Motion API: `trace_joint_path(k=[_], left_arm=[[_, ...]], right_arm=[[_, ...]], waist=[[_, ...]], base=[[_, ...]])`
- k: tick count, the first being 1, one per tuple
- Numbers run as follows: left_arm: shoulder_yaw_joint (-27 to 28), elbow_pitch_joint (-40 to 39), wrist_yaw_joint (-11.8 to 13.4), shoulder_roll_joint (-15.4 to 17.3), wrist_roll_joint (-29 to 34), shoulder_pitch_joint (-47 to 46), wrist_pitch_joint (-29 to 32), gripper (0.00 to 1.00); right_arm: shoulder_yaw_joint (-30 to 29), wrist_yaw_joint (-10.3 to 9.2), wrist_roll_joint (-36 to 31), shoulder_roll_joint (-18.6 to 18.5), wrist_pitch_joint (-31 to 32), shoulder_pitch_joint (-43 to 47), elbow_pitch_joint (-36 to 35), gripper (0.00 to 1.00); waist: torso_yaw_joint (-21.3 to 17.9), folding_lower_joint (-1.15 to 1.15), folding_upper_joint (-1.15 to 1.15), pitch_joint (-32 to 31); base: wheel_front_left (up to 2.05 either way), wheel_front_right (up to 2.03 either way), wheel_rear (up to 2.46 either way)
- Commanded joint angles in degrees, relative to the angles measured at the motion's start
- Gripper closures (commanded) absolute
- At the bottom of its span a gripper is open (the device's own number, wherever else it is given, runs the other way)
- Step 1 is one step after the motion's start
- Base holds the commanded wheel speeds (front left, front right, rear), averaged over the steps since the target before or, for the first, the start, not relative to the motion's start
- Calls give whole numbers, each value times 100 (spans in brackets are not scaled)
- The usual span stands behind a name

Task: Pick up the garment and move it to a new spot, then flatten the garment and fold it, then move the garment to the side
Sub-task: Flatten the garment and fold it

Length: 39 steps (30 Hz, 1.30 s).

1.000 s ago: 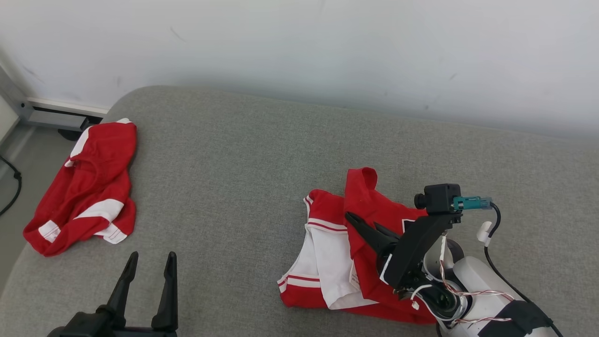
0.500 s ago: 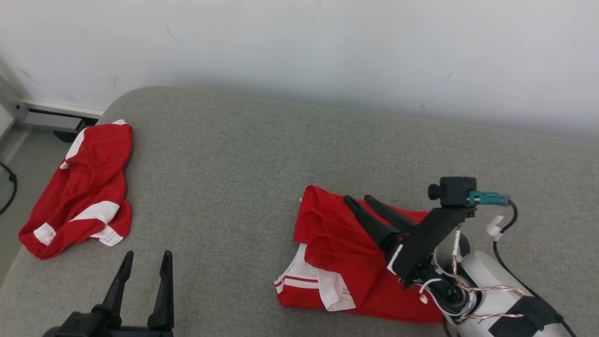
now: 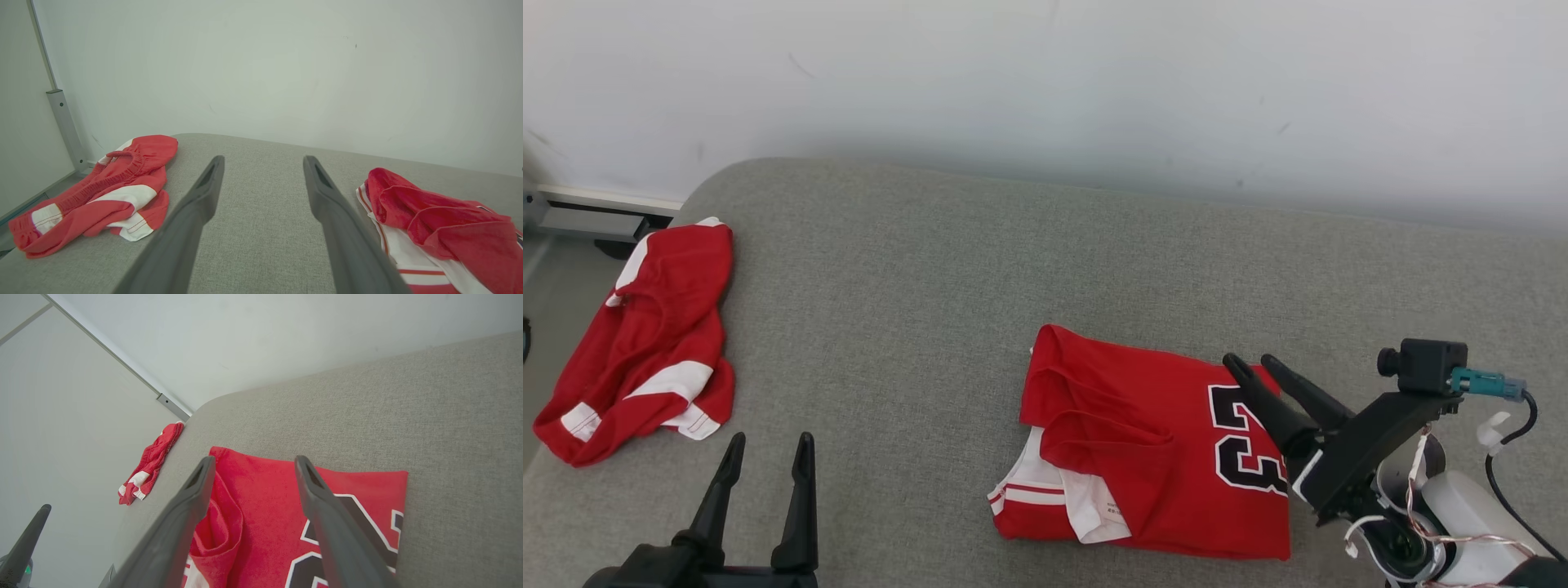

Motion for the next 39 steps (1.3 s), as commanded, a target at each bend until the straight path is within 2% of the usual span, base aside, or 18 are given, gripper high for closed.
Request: trace_joint_path(k=[1, 6, 15, 28, 29, 30, 32, 39], left_arm=[[40, -42, -1, 28, 59, 40, -31, 0], [77, -70, -5, 32, 83, 63, -31, 0], [46, -68, -11, 23, 95, 64, -31, 0], [22, -28, -31, 43, 78, 60, -31, 0], [26, -23, -32, 45, 73, 61, -31, 0], [23, -16, -34, 44, 74, 58, -31, 0], [23, -13, -36, 43, 73, 54, -31, 0], [41, -2, -42, 38, 56, 68, -31, 0]], right_arm=[[4, -3, -27, -57, 55, 94, -48, 0], [210, -3, -93, -112, 347, 316, -262, 0], [431, -3, -169, 30, 641, 466, -344, 0], [528, -3, -400, 352, 554, 370, 148, 0], [539, -3, -405, 374, 543, 349, 195, 34], [562, -3, -409, 425, 468, 286, 248, 89], [606, -3, -408, 435, 430, 250, 304, 100], [834, -3, -259, 344, 378, 183, 187, 100]], waist=[[-15, 0, 0, -8], [-47, 0, 0, -31], [-5, 0, 0, -70], [248, 0, 0, -93], [262, 0, 0, -92], [284, 0, 0, -87], [298, 0, 0, -80], [291, 0, 0, -59]], base=[[0, 0, 0], [0, 0, 0], [0, 0, 0], [0, 0, 0], [0, 0, 0], [0, 0, 0], [0, 0, 0], [0, 0, 0]])
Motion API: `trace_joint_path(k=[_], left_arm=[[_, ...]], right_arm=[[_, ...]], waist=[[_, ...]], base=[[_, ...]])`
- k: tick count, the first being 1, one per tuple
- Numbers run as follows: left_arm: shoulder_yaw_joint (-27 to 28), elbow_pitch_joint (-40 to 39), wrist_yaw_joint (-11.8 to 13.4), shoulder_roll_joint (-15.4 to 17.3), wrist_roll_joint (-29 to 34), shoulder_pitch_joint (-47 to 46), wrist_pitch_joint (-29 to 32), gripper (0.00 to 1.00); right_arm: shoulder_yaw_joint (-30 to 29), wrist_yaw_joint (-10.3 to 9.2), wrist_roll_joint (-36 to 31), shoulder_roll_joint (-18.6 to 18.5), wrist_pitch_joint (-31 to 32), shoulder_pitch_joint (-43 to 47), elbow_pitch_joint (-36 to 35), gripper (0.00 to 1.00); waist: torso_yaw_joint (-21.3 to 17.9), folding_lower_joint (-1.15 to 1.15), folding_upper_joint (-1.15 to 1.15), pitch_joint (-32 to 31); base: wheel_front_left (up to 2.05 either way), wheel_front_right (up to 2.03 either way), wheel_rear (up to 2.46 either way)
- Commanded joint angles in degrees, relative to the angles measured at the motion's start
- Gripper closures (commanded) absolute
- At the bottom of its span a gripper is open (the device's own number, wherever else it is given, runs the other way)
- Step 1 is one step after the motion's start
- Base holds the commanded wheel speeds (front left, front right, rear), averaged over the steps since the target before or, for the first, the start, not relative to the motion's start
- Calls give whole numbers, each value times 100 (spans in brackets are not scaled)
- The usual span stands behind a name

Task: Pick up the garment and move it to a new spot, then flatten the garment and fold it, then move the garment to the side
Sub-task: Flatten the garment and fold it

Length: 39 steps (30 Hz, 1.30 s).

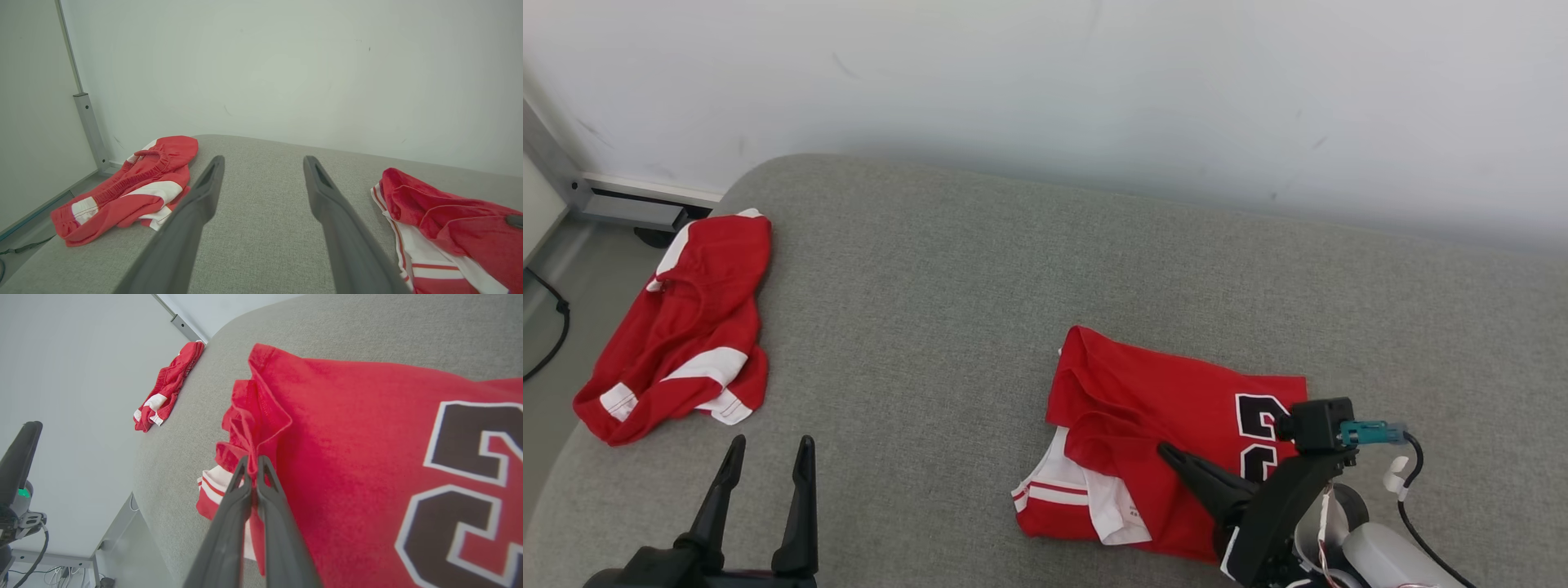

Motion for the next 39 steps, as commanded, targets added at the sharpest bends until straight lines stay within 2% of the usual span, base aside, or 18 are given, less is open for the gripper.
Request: trace_joint_path(k=[1, 9, 21, 22, 23, 24, 25, 35, 39], left_arm=[[18, 13, -23, 25, -37, 39, -31, 0], [5, 50, -27, 10, -51, -36, -31, 0], [-40, 104, -36, -1, -71, -66, -31, 0], [-41, 107, -36, -1, -68, -66, -31, 0], [-47, 110, -37, -3, -68, -68, -31, 0], [-45, 112, -37, -5, -69, -70, -31, 0], [-43, 110, -38, -6, -70, -70, -31, 0], [16, 91, -38, -22, -80, -27, -31, 0], [31, 60, -36, -27, -74, -37, -31, 0]], right_arm=[[107, -3, 104, -90, 22, -34, -111, 100], [613, -3, 438, -277, 1, -37, -548, 100], [1190, -3, 622, -128, -251, -199, -234, 100], [1234, -3, 632, -106, -285, -216, -180, 94], [1280, -3, 644, -94, -316, -246, -151, 63], [1309, -3, 683, -70, -369, -272, -134, 25], [1346, -3, 713, -65, -406, -288, -109, 0], [1535, -3, 1116, -248, -749, -443, -160, 0], [1465, -3, 1038, -479, -1049, -510, -109, 0]], waist=[[-11, 0, 0, 11], [-30, 0, 0, 36], [90, 0, 0, 48], [103, 0, 0, 50], [119, 0, 0, 52], [130, 0, 0, 53], [141, 0, 0, 53], [139, 0, 0, 60], [96, 0, 0, 77]], base=[[0, 0, 0], [0, 0, 0], [0, 0, 0], [0, 0, 0], [0, 0, 0], [0, 0, 0], [0, 0, 0], [0, 0, 0], [0, 0, 0]])
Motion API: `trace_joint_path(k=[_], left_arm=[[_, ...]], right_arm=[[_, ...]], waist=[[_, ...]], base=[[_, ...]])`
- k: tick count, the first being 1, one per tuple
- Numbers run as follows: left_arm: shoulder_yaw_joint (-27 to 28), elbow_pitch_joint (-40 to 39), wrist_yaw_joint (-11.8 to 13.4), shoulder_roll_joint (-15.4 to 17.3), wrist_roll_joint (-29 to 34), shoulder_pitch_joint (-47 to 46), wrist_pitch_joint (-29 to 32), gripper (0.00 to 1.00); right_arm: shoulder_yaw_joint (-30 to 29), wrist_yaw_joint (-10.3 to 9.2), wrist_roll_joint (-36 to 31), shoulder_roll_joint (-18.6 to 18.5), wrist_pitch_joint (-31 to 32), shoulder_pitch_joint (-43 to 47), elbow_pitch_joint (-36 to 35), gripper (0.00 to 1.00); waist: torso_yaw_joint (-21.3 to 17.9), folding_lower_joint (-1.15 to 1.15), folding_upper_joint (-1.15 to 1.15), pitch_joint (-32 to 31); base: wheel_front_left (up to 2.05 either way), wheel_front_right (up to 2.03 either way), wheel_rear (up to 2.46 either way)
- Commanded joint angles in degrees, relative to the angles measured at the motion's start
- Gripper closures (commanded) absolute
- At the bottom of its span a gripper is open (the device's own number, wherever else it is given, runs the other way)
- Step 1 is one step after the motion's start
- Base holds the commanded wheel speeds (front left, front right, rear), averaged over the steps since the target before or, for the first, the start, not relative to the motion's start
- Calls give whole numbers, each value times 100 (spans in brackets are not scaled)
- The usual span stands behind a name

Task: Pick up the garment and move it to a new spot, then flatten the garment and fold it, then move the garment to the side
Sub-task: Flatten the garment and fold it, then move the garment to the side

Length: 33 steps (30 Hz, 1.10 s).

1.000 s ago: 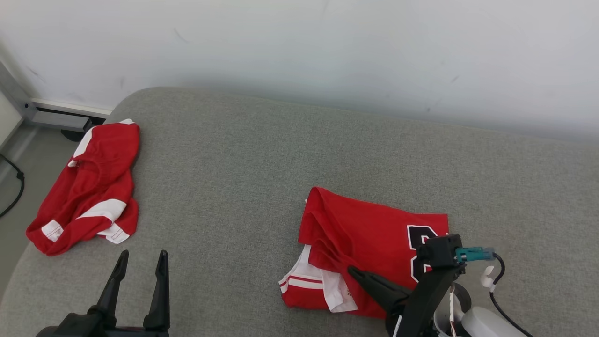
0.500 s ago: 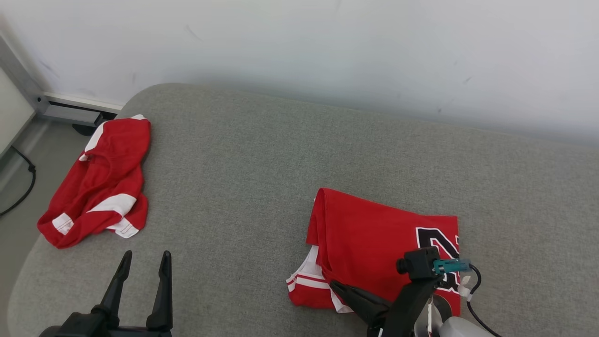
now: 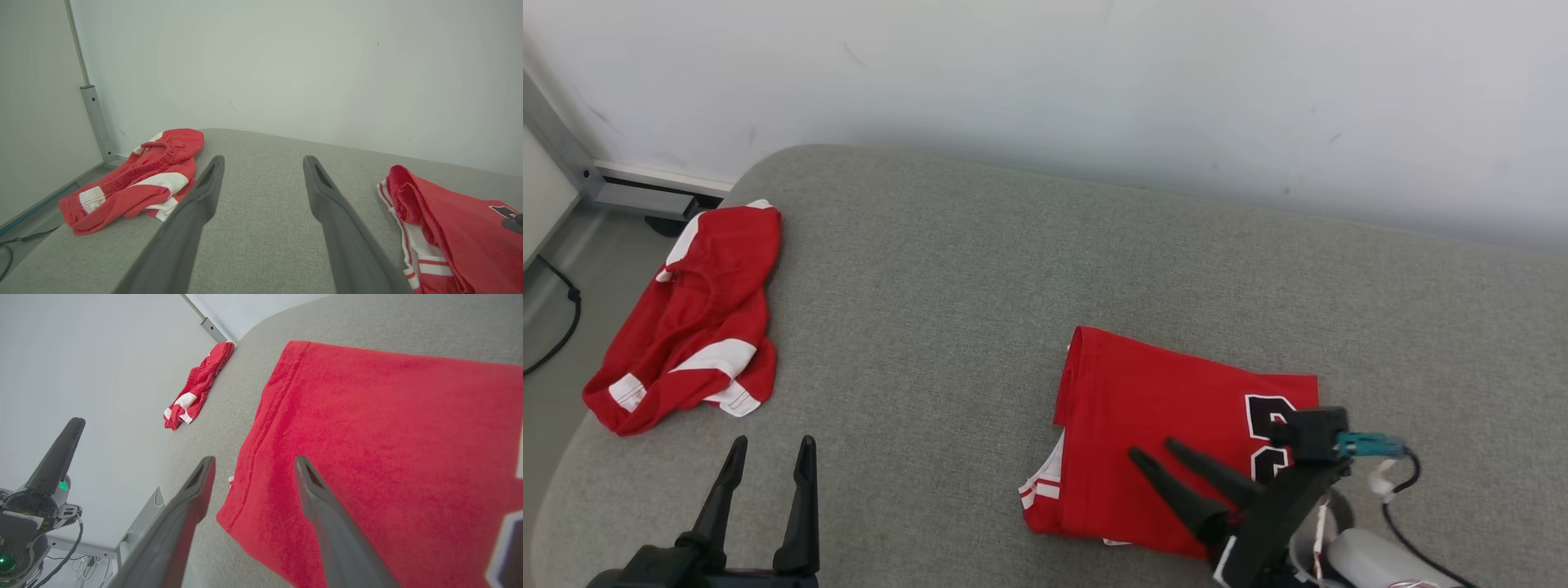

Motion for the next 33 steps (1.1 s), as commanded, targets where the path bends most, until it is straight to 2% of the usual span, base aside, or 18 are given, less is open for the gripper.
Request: trace_joint_path(k=[1, 7, 13, 21, 33], left_arm=[[26, -36, -28, 4, -33, -4, -31, 0], [56, -106, 0, -3, 11, 38, -31, 0], [100, -194, 24, -6, 44, 21, -31, 0], [115, -199, 37, 69, 202, 82, -31, 0], [54, -100, 72, 206, 367, -33, -31, 0]], right_arm=[[-62, -3, -75, -100, -115, -62, 67, 0], [-393, -3, -403, -377, -571, -120, 495, 0], [-854, -3, -590, -489, -622, -24, 990, 0], [-1357, -3, -900, -280, -151, 39, 1576, 0], [-1793, -3, -1156, -23, 733, 163, 1721, 0]], waist=[[-23, -1, 0, 11], [-127, -1, 0, 35], [-244, -1, 0, 46], [-372, -1, 0, 35], [-372, -1, 0, -83]], base=[[0, 0, 0], [0, 0, 0], [0, 0, 0], [0, 0, 0], [0, 0, 0]])
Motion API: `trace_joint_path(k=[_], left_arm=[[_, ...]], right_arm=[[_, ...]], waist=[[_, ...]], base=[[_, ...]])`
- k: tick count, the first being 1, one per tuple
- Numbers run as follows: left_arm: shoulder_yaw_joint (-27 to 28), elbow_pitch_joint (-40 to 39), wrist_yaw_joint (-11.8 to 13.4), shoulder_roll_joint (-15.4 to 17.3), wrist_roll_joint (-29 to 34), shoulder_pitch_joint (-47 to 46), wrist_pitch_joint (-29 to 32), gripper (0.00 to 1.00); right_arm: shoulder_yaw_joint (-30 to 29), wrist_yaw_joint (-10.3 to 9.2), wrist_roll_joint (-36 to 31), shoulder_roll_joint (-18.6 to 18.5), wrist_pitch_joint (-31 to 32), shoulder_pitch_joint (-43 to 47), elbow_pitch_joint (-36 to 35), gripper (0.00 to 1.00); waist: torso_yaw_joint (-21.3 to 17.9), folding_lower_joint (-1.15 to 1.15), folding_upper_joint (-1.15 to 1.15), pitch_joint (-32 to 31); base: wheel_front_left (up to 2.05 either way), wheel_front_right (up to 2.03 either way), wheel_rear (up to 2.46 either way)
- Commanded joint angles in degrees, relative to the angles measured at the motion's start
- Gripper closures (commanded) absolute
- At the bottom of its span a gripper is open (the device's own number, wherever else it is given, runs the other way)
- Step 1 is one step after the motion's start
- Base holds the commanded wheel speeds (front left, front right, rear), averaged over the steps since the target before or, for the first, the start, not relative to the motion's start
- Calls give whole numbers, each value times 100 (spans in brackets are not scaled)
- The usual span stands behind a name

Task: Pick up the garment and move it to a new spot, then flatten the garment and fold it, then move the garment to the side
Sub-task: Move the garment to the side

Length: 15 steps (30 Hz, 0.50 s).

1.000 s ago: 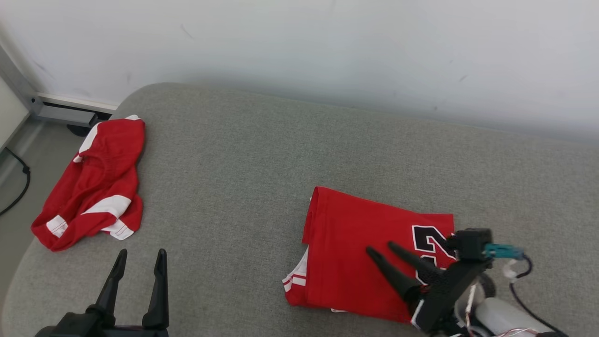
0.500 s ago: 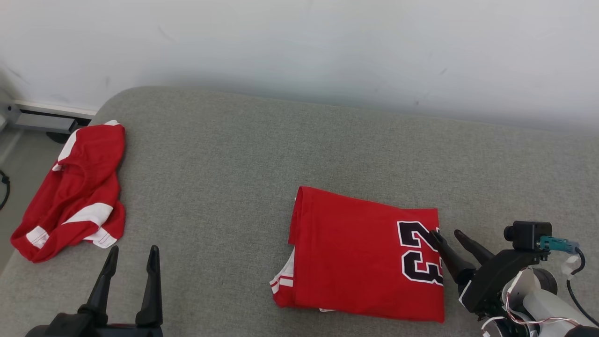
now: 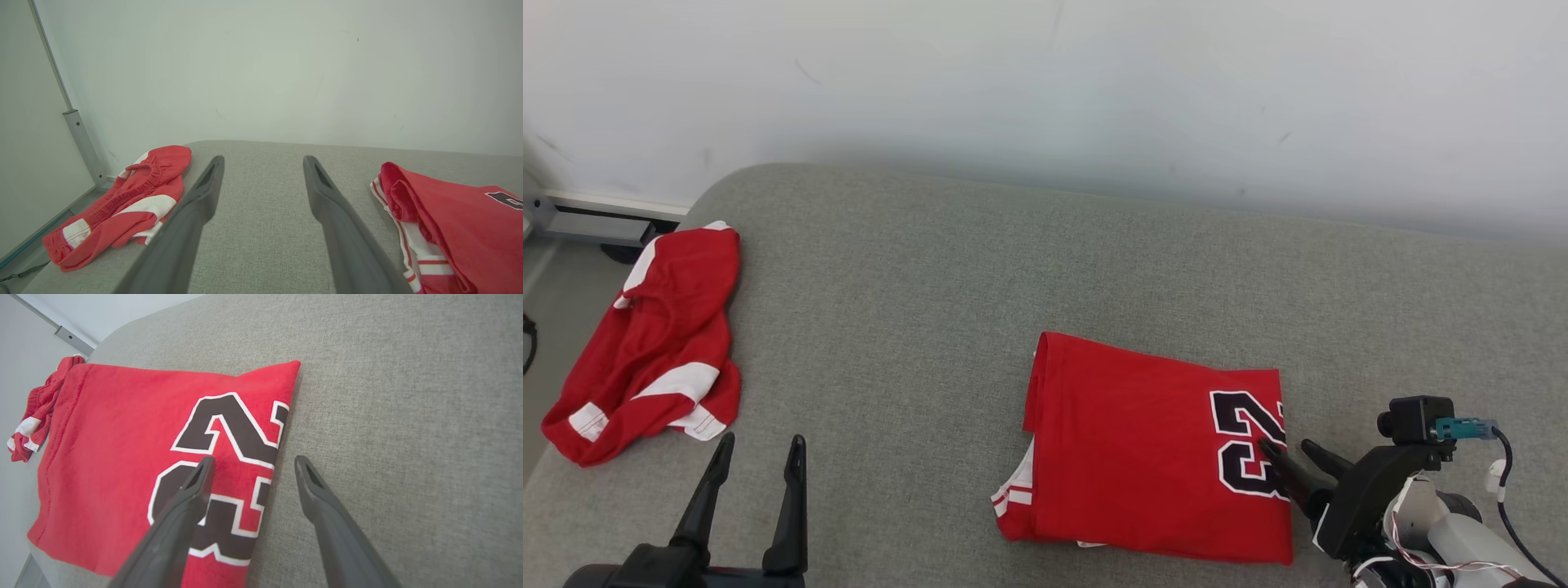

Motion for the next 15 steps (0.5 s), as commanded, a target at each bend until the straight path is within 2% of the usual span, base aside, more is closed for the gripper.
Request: trace_joint_path(k=[1, 8, 15], left_arm=[[26, -15, 22, 53, 7, -45, -31, 0], [-19, -18, 39, 30, -32, -5, -31, 0], [-73, 4, 34, 10, -78, -20, -31, 0]], right_arm=[[-93, -3, -62, 12, 79, 50, 36, 0], [-374, -3, -104, 219, 578, 44, 182, 0], [-620, -8, -220, 414, 1139, -122, 751, 0]], waist=[[11, 0, 0, -24], [43, 0, 0, -48], [134, 0, 0, -51]], base=[[0, 0, 0], [0, 0, 0], [0, 0, 0]])
